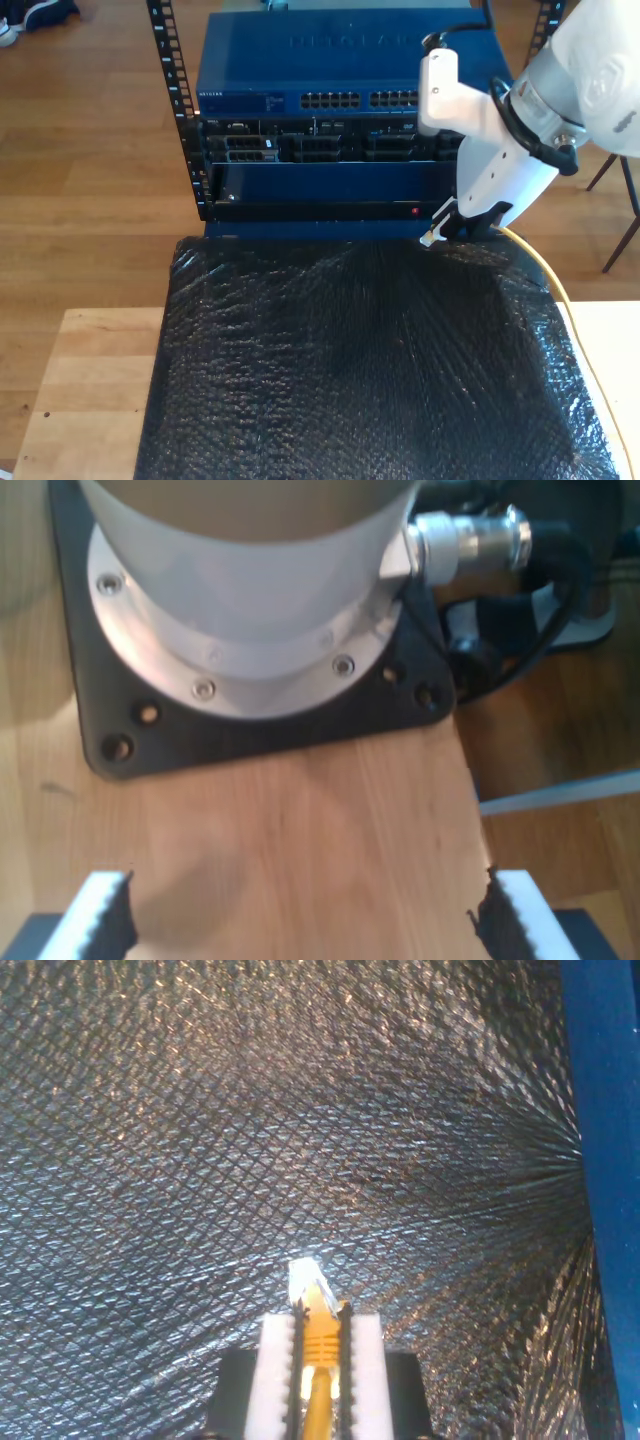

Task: Grab the cable and plug it in

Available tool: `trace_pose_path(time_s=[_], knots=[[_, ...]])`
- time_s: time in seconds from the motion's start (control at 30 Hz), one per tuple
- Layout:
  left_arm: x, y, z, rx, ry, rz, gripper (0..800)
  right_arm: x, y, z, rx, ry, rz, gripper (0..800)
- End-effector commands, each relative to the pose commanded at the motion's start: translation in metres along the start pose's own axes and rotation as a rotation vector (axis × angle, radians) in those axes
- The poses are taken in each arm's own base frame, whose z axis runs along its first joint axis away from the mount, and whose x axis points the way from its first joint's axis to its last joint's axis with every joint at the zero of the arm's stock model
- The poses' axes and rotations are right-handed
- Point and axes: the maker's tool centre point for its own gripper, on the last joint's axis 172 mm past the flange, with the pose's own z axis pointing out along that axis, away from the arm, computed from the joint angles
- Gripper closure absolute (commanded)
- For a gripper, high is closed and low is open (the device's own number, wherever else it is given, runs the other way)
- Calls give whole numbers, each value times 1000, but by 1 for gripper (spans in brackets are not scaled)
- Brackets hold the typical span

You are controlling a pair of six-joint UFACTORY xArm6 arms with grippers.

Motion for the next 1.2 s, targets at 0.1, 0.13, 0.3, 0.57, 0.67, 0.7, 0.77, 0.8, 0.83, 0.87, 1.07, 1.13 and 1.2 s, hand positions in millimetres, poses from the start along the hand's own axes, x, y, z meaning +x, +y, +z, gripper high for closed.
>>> trace_pose_path(time_s=[0.1, 0.13, 0.3, 0.57, 0.67, 0.7, 0.77, 0.8, 0.83, 0.87, 1.07, 1.13, 1.2], knots=[[-6, 0, 9, 9, -26, 5, 0, -6, 0, 3, 2, -5, 7, 798], [-8, 0, 8, 14, -32, 1, 0, -9, 0, 5, 3, -7, 13, 797], [-9, 2, 10, 21, -34, -6, 0, -23, -2, 12, 10, -15, 39, 797], [-16, -2, 33, 25, -71, 9, 0, -15, 20, -4, -74, 7, 36, 797], [-25, -4, 36, 32, -113, 15, 0, -14, 24, -5, -90, 12, 38, 797], [-27, -4, 37, 32, -120, 16, 0, -14, 25, -5, -98, 13, 39, 798], [-27, -4, 38, 33, -121, 18, 0, -15, 31, -5, -121, 15, 38, 797], [-27, -4, 38, 33, -121, 17, 0, -16, 32, -3, -128, 14, 39, 797], [-27, -4, 38, 33, -121, 17, 0, -19, 32, 1, -133, 11, 42, 798], [-27, -4, 38, 33, -121, 17, 0, -23, 31, 6, -134, 9, 46, 797], [-27, -4, 37, 33, -120, 17, 0, -42, 31, 10, -228, -19, 1, 800], [-27, -4, 37, 33, -120, 17, 0, -48, 35, 6, -287, -45, -47, 800], [-27, -4, 37, 33, -120, 17, 0, -51, 44, -3, -343, -66, -81, 800]])
